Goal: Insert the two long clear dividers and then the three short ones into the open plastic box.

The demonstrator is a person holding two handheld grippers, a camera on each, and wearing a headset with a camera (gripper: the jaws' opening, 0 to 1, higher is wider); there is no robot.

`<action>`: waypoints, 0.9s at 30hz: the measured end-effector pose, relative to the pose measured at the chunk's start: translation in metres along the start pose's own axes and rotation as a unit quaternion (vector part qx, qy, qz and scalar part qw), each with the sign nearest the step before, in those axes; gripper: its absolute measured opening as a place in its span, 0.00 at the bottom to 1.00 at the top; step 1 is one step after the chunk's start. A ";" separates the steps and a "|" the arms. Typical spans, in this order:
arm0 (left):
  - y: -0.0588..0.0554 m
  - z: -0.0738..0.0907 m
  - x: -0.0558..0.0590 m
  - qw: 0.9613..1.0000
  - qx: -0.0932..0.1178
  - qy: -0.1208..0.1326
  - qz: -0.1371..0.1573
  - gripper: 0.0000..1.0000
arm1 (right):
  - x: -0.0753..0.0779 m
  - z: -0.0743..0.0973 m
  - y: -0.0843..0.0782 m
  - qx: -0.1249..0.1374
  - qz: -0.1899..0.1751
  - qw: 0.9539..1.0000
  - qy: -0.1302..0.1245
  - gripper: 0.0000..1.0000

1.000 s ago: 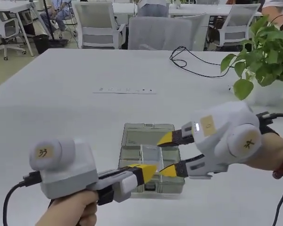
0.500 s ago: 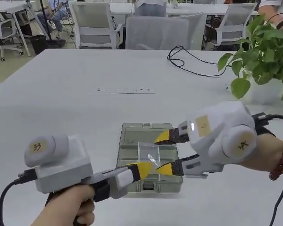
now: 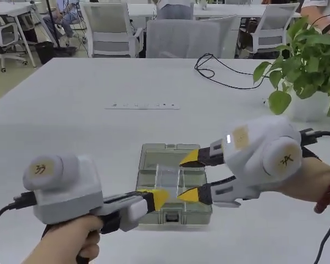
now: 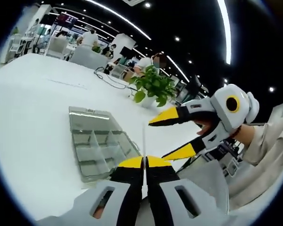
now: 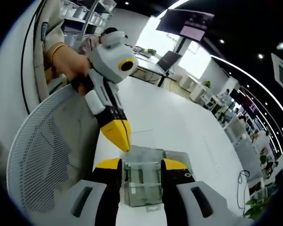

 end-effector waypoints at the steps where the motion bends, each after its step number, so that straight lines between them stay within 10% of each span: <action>1: -0.001 0.000 -0.001 1.000 -0.003 0.002 -0.015 0.00 | 0.000 0.001 0.000 0.003 -0.006 1.000 0.001 0.34; 14: -0.009 0.003 0.006 0.985 -0.038 -0.017 -0.165 0.00 | -0.006 0.007 0.012 0.052 -0.062 0.995 0.057 0.32; 27: -0.016 0.006 0.020 0.960 -0.054 -0.077 -0.265 0.00 | -0.024 0.005 0.010 0.048 -0.052 0.988 0.134 0.29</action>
Point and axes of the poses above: the centre of the closed fingertips' face, and the gripper's own axes: z roughly backward along the fingers, x roughly to its right, y roughly out of its top, the point moved 4 cm from there along z, roughly backward along the fingers, and after that the axes turned 3 degrees about y, right-handed, at the moved point
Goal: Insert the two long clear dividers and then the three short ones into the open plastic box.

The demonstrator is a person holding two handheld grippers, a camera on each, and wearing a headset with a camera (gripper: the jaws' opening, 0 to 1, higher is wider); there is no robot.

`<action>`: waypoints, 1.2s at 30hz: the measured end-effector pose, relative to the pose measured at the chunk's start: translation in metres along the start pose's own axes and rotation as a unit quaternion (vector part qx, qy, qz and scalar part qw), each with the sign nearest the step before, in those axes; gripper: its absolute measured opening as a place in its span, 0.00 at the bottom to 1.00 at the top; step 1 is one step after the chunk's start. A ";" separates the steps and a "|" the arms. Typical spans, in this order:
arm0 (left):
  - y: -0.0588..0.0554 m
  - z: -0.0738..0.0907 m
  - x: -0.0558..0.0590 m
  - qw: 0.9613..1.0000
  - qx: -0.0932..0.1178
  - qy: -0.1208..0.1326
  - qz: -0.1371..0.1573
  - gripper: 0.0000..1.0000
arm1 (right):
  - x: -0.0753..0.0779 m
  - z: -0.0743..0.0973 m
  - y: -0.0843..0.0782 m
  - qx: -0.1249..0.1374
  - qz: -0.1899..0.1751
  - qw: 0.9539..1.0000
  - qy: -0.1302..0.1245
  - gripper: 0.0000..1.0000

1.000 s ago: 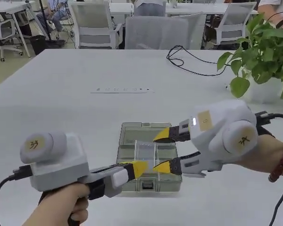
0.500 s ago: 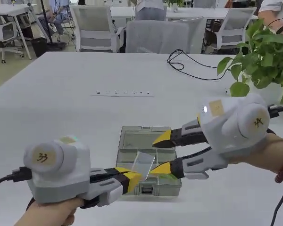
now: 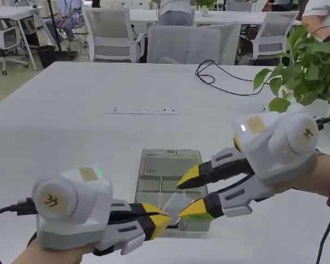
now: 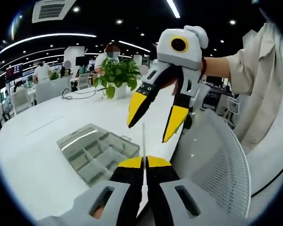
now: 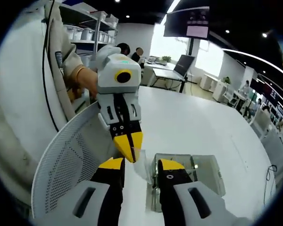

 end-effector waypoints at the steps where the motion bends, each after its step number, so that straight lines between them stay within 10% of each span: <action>1: -0.001 0.000 0.001 1.000 -0.001 -0.004 -0.004 0.00 | -0.002 -0.001 0.000 -0.001 0.002 1.000 0.008 0.29; 36: 0.003 0.003 0.023 0.995 0.032 -0.071 -0.063 0.00 | -0.026 -0.007 0.003 0.023 -0.001 0.995 0.100 0.02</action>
Point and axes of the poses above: the centre of the closed fingertips' face, and the gripper's own axes: z roughly backward along the fingers, x roughly to its right, y roughly out of its top, the point moved 4 cm from there along z, roughly backward along the fingers, and after that the axes turned 3 degrees about y, right-handed, at the moved point
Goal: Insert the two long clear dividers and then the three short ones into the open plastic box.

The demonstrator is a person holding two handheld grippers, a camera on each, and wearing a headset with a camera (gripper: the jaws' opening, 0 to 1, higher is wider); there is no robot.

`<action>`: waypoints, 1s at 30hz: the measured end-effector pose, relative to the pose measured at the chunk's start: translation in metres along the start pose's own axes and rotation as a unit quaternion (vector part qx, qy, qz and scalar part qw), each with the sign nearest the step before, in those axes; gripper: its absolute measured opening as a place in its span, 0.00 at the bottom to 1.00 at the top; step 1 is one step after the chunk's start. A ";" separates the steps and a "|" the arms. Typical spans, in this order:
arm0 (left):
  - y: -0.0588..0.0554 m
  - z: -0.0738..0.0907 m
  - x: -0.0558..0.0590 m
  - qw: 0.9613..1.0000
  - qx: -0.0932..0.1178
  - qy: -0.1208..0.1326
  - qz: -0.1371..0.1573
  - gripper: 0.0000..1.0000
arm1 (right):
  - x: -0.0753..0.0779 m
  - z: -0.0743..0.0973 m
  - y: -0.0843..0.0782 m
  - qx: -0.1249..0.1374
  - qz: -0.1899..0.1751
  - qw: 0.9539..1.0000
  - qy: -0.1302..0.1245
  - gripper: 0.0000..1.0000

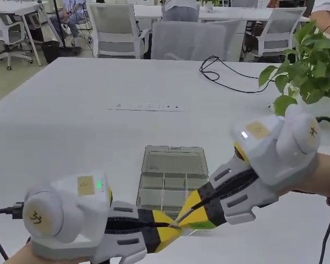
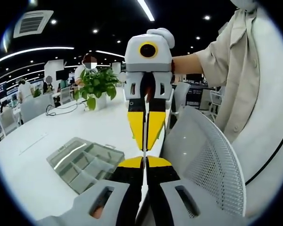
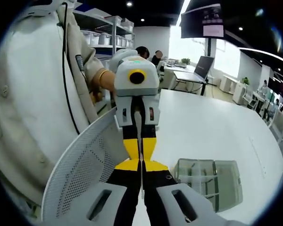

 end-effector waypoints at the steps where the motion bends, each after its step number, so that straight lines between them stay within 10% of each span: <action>1: 0.000 0.000 0.000 1.000 0.001 0.000 0.002 0.00 | 0.000 0.000 0.000 0.000 -0.002 1.000 0.000 0.02; 20: -0.001 0.002 -0.013 0.998 0.009 0.054 0.021 0.14 | 0.020 0.010 -0.005 -0.019 -0.054 0.997 -0.053 0.02; 30: -0.003 0.005 -0.026 0.994 0.016 0.096 0.048 0.23 | 0.035 0.017 -0.023 -0.080 -0.088 0.989 -0.094 0.02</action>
Point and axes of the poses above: the centre of the closed fingertips' face, and the gripper's own axes: z roughly backward along the fingers, x roughly to its right, y roughly out of its top, the point moved 4 cm from there along z, roughly backward along the fingers, and after that the axes turned 3 degrees about y, right-handed, at the moved point
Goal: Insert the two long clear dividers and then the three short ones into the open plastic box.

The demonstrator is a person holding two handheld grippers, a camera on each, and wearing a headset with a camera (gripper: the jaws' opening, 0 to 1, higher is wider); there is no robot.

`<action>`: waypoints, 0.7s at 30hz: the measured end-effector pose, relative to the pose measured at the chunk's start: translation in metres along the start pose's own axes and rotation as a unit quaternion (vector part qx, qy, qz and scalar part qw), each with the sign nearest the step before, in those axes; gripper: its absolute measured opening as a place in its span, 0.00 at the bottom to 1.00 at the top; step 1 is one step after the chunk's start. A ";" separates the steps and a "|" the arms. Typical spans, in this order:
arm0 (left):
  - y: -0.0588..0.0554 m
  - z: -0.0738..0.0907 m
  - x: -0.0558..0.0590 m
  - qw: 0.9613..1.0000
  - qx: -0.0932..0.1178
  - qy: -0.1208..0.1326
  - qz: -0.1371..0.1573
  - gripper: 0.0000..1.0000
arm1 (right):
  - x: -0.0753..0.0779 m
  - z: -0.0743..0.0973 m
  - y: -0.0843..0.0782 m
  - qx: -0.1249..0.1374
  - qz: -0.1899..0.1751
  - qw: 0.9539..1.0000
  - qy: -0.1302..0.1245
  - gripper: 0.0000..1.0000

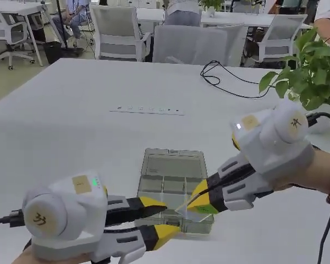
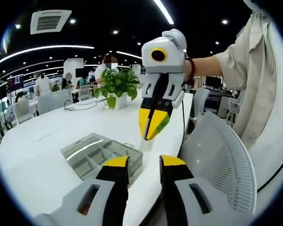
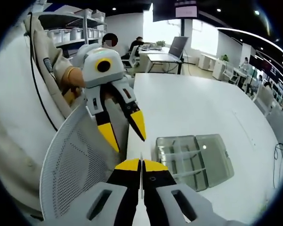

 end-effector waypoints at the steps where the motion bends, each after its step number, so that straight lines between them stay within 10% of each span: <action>1: 0.000 0.000 -0.002 1.000 0.000 0.003 0.007 0.24 | 0.002 0.000 -0.002 -0.008 -0.001 1.000 -0.004 0.02; 21: -0.004 0.006 -0.026 0.996 0.003 0.079 0.043 0.53 | 0.043 -0.006 -0.024 -0.111 -0.017 0.993 -0.048 0.02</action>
Point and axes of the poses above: the centre of the closed fingertips' face, and the gripper's own axes: z roughly backward along the fingers, x roughly to its right, y roughly out of its top, the point moved 4 cm from there along z, roughly backward along the fingers, and after that the axes turned 3 degrees about y, right-handed, at the moved point
